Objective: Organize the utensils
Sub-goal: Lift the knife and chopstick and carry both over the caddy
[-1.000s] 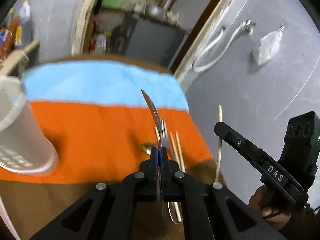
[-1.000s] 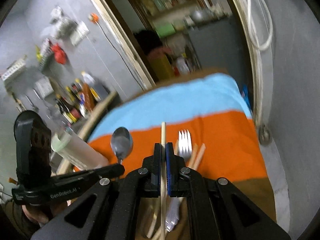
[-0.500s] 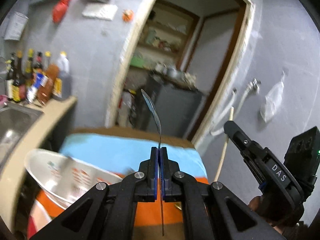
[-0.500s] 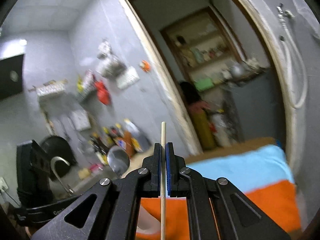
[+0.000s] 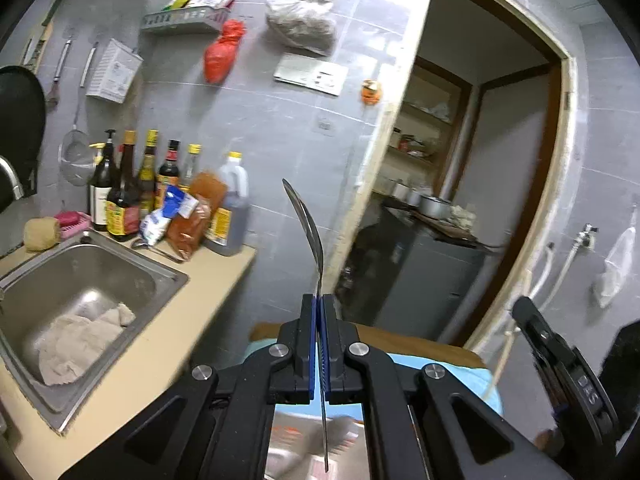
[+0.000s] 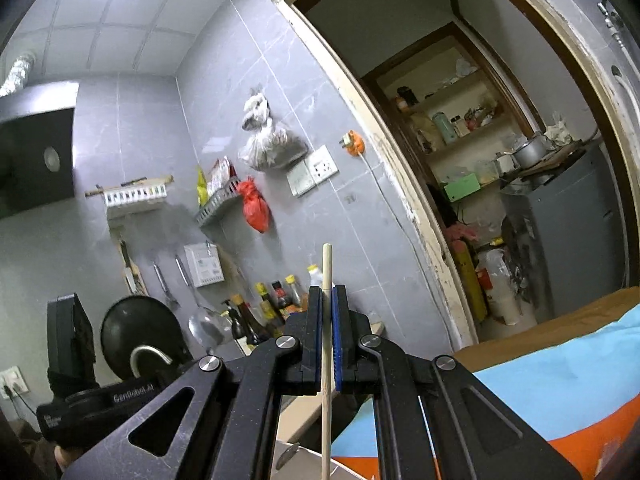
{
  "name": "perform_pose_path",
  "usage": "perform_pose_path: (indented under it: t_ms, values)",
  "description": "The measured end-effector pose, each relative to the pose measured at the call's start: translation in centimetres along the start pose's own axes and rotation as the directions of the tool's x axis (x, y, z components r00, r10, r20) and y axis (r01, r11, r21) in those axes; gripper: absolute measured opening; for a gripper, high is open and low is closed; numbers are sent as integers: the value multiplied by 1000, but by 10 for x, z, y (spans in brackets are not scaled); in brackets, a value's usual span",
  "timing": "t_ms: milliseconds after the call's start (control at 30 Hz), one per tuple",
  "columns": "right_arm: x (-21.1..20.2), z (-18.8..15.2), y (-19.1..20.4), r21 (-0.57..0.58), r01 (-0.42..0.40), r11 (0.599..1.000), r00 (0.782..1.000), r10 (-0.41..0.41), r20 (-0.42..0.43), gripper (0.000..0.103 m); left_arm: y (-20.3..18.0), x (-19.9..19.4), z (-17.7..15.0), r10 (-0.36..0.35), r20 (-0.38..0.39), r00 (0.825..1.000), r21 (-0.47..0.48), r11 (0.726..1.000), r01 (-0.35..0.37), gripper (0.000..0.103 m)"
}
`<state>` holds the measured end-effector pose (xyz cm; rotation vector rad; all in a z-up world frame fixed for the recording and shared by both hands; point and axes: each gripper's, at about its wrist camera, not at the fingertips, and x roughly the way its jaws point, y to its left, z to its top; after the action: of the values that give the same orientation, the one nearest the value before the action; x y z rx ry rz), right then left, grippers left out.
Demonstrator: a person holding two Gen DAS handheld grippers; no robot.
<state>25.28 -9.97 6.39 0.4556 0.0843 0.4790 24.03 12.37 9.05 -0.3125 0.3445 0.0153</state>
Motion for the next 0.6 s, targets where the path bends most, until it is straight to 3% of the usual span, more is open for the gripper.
perform_pose_path:
  t_ms: [300,600]
  values:
    - [11,-29,5,-113,46,992,998,-50,-34,5,10,27,-34,71,-7,997,54,996,-71,3]
    - [15,-44,5,-139,34,990,994,-49,-102,5,10,28,-53,86,-23,996,81,993,-84,3]
